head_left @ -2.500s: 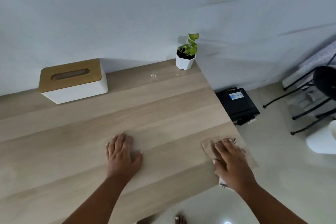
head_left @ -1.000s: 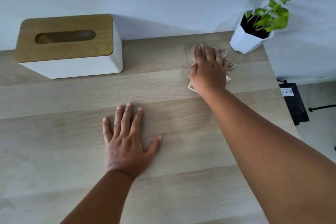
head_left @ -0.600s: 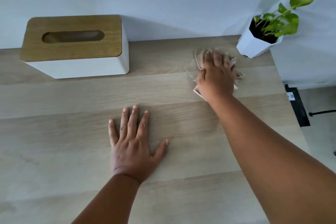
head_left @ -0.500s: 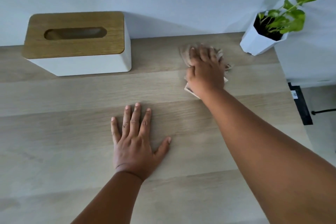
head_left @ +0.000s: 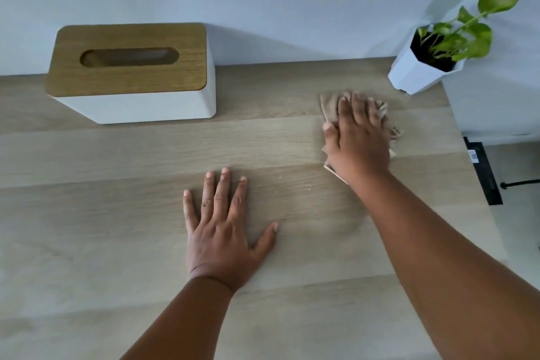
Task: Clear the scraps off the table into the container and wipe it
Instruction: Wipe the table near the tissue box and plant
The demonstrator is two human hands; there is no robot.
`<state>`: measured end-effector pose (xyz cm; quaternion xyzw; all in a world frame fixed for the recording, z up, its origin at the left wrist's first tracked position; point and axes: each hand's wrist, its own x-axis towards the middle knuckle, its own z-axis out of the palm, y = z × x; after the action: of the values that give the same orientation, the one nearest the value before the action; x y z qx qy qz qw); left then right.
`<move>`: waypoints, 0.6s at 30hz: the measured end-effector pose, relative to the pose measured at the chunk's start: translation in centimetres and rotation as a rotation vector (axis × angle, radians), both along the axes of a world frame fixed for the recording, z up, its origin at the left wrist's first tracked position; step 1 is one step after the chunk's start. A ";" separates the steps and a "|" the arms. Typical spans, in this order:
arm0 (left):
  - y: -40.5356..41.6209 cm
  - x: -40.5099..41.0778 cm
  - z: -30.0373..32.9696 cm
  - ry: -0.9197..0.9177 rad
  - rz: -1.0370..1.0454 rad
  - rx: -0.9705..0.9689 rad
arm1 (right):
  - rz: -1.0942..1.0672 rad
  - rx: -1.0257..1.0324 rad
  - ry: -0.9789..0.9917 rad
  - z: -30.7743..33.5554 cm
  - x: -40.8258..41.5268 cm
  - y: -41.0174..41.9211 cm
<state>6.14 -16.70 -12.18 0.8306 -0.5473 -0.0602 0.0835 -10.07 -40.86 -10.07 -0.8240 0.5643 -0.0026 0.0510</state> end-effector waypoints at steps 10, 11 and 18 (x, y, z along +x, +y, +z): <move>-0.1 -0.2 0.8 0.044 0.007 -0.025 | 0.651 0.025 -0.038 -0.2 -3.9 11.1; -0.1 -0.2 0.9 0.049 0.007 -0.023 | 0.717 0.033 -0.030 -0.3 -6.6 12.4; -0.2 -0.2 1.3 0.063 0.009 0.016 | 0.302 0.056 -0.027 0.3 -14.2 8.4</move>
<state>5.96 -16.95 -10.90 0.8313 -0.5402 -0.0905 0.0943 -24.29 -32.48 -9.82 -0.8975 0.4332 0.0100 0.0814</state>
